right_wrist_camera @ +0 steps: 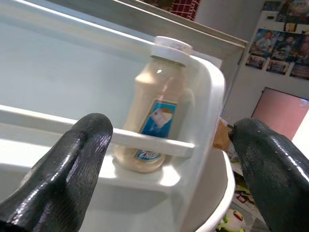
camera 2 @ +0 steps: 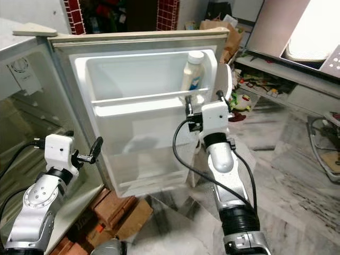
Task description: Restocking fridge
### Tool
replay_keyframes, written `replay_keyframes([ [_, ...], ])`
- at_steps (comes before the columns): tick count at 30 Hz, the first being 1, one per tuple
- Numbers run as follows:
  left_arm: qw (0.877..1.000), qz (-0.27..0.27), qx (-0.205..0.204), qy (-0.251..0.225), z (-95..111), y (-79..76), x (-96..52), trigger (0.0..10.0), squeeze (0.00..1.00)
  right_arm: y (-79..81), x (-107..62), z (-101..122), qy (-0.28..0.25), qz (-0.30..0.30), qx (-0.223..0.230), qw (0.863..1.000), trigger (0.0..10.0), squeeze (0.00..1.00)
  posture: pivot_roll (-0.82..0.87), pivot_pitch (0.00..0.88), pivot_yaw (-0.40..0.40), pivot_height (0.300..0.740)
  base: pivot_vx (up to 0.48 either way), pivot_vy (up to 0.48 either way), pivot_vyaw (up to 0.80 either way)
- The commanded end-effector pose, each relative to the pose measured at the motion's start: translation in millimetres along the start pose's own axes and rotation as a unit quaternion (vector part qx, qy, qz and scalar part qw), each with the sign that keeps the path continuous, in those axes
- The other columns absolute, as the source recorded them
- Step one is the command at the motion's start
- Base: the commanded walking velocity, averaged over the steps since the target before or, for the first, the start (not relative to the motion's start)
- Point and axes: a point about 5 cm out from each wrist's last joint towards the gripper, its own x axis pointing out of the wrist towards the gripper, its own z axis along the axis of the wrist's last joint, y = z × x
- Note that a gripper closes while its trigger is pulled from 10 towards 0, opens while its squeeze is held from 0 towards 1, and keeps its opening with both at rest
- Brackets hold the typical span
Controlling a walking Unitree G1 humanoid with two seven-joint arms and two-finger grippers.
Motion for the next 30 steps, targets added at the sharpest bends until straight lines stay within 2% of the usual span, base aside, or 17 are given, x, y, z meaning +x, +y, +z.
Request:
replay_keyframes([
  [1,1.000,-0.003,0.005,0.001,0,0.7,2.5,10.0,0.00,1.5,-0.5,2,0.003,0.006,-0.003,1.000,10.0,0.00,0.17,0.000,-0.061,0.740,0.000,-0.285,0.00],
  [4,1.000,0.000,0.007,0.000,1,3.1,3.8,10.0,0.00,3.2,-2.0,1,0.010,0.011,-0.001,1.000,10.0,0.00,0.17,0.000,-0.064,0.740,0.000,-0.329,0.00],
  [7,1.000,0.005,0.002,-0.004,2,5.9,4.5,10.0,0.00,8.0,-1.6,12,-0.017,0.036,-0.017,0.999,10.0,0.00,0.16,0.000,-0.063,0.740,0.000,-0.350,0.00],
  [14,1.000,0.007,0.005,-0.003,2,5.7,4.0,10.0,0.00,5.4,1.8,11,-0.004,0.023,-0.004,1.000,10.0,0.00,0.16,0.000,-0.065,0.740,0.000,-0.395,0.00],
  [17,1.000,0.006,0.005,-0.002,1,5.1,4.0,10.0,0.00,4.8,2.2,9,0.006,0.019,0.002,1.000,10.0,0.00,0.16,0.000,-0.064,0.740,0.000,-0.444,0.00],
  [25,1.000,0.010,0.012,-0.001,1,6.0,5.3,10.0,0.00,9.7,-6.0,-9,0.051,0.034,-0.032,0.998,10.0,0.00,0.17,0.000,-0.064,0.740,0.000,-0.443,0.00],
  [30,1.000,0.023,0.013,-0.009,2,8.4,4.9,10.0,0.00,10.7,-8.7,-12,0.057,0.042,-0.026,0.997,10.0,0.00,0.16,0.000,-0.060,0.740,0.000,-0.430,0.00],
])
